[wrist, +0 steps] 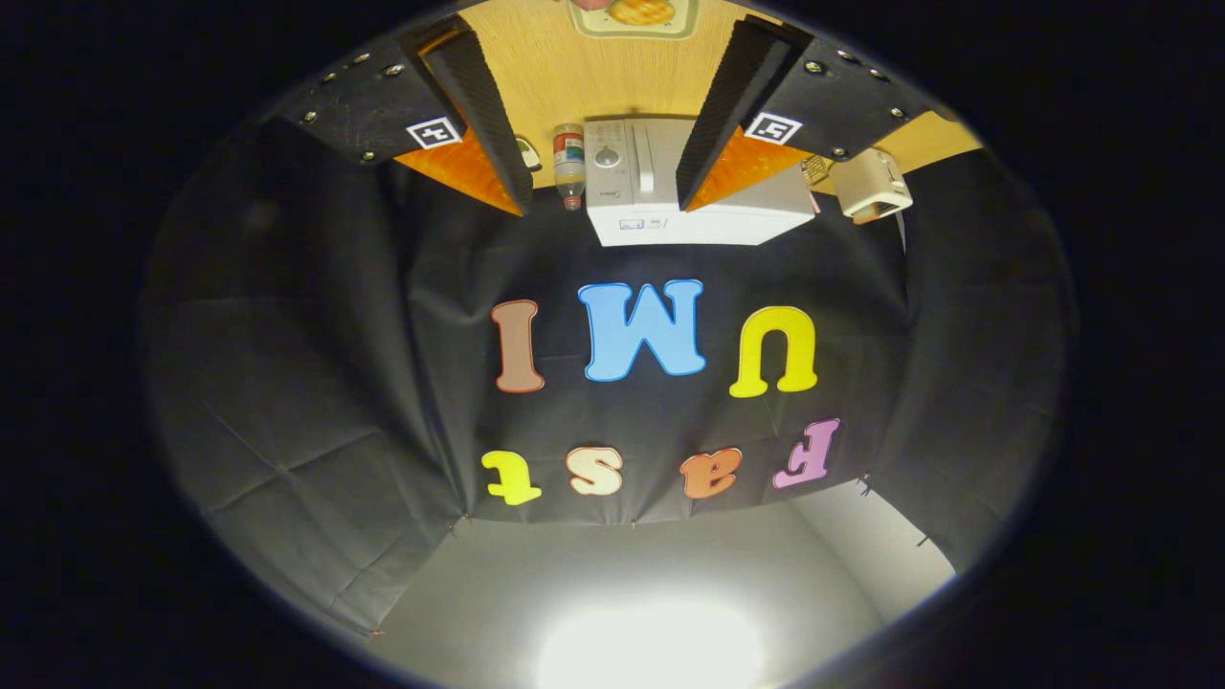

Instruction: Open the microwave, put the food inside, and close the microwave door.

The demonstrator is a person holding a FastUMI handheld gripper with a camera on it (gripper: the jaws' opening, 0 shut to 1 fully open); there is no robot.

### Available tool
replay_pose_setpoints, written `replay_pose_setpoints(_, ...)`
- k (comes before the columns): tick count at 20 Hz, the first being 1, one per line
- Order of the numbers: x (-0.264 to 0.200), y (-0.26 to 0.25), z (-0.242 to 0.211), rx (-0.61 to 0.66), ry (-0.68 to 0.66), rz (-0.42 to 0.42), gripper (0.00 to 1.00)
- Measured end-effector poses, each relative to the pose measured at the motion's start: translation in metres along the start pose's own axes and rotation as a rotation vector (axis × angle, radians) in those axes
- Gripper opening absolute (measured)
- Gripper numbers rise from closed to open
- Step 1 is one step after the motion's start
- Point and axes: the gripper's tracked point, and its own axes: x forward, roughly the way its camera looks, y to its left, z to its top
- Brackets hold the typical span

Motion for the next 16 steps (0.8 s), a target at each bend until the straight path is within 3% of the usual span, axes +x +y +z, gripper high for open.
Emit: replay_pose_setpoints(16, 0.131, 0.027, -0.049, 0.015, 0.056, 0.120, 0.92)
